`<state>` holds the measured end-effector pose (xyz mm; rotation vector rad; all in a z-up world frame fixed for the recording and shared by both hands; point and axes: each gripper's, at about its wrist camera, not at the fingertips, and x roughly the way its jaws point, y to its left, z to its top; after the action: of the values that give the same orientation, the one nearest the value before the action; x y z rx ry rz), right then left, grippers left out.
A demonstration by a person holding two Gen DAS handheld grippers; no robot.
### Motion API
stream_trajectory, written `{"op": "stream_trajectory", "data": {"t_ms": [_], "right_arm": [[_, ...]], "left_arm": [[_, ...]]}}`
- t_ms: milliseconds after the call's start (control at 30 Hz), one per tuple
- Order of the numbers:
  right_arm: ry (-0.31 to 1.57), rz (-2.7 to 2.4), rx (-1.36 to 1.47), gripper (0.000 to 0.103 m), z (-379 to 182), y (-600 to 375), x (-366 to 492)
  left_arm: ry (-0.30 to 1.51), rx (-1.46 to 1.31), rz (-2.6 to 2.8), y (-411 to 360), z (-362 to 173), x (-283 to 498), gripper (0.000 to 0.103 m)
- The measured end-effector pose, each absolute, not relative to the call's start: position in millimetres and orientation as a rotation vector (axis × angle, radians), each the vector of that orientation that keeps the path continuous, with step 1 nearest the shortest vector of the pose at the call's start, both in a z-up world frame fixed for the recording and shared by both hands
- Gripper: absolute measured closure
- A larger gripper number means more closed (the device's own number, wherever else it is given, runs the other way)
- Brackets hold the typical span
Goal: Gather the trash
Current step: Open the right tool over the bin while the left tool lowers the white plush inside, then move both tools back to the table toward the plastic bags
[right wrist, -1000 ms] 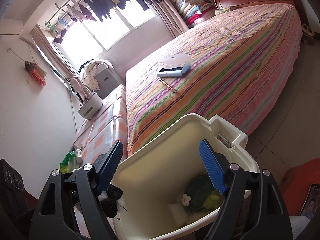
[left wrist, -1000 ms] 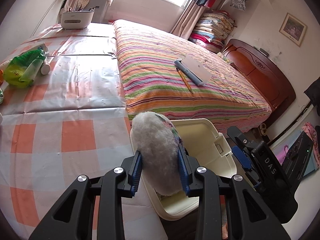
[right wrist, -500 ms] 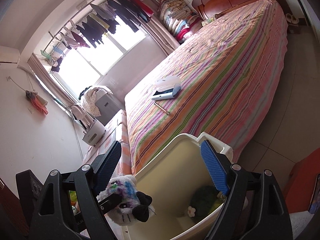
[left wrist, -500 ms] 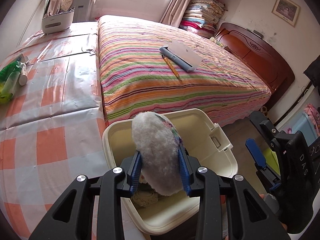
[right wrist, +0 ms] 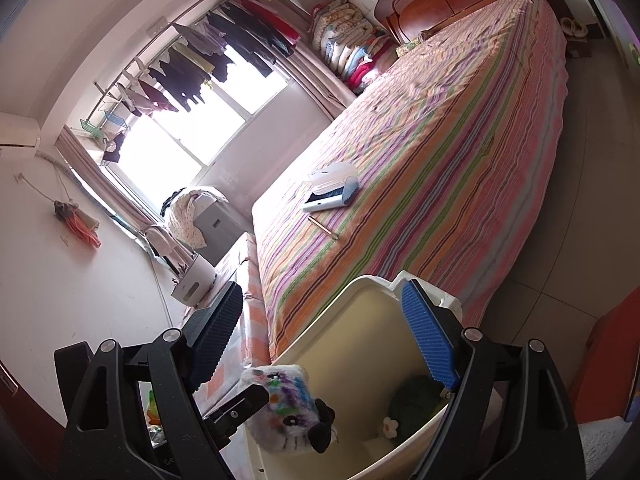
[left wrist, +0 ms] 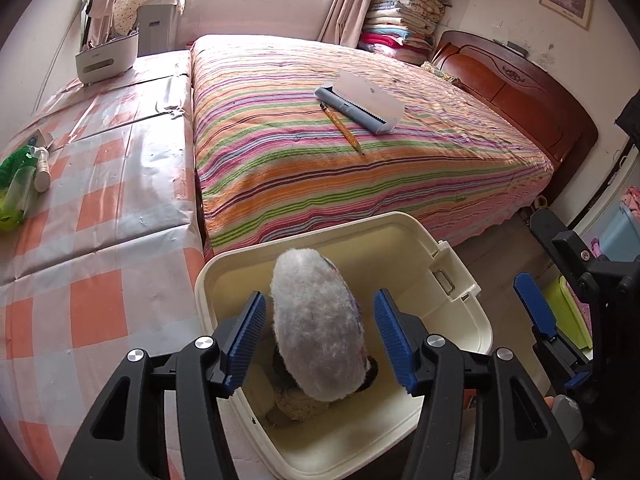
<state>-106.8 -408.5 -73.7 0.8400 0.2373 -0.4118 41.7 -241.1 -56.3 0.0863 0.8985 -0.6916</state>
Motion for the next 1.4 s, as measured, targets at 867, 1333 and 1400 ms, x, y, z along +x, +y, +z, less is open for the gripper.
{"op": "stream_trajectory", "data": {"t_ms": [867,1333,1400], "right_arm": [[0.339,-0.352,0.777,0.021,-73.6,-379.8,-78.8],[0.422,-0.287,0.703,0.021,-77.2,-341.1,-48.1],[0.432,-0.277,0.69,0.021,-77.4,-335.0,-43.7]], "left_arm": [[0.884,0.011,-0.628,-174.2,-39.9,34.1,0.025],[0.832,0.002,-0.549,-109.7,-29.0,48.7,0.025],[0.825,-0.008,-0.532,-98.0,-28.3,54.3,0.025]]}}
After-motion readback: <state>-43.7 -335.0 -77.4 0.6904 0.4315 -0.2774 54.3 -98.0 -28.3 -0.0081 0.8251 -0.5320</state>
